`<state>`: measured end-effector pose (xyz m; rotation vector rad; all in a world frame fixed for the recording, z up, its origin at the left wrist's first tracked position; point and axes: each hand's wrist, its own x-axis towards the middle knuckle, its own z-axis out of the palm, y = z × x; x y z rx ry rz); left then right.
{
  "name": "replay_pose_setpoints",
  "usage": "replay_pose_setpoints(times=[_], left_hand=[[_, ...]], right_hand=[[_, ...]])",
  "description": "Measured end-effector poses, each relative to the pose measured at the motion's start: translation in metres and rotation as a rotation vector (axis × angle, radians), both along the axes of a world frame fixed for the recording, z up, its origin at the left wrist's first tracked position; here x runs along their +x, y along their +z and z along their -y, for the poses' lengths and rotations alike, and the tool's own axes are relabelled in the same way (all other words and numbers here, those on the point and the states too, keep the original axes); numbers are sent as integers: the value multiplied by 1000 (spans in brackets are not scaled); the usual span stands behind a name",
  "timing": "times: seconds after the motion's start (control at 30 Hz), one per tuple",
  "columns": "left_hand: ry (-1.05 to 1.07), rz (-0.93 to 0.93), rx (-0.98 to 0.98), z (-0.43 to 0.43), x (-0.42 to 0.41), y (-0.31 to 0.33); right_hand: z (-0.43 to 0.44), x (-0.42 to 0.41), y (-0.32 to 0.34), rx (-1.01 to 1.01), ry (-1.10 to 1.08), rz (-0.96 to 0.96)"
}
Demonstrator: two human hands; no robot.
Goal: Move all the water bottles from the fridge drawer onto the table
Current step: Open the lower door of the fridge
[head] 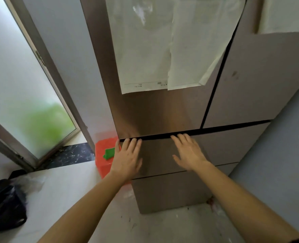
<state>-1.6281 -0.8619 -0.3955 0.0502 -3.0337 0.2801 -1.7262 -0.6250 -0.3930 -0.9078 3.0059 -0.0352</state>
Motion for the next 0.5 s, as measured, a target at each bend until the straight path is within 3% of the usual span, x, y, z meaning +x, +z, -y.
replay_pose_setpoints(times=[0.23, 0.5], left_hand=[[118, -25, 74, -22, -4, 1], [142, 7, 1, -42, 23, 13]], right_hand=[[18, 1, -4, -50, -115, 100], [7, 18, 17, -31, -100, 142]])
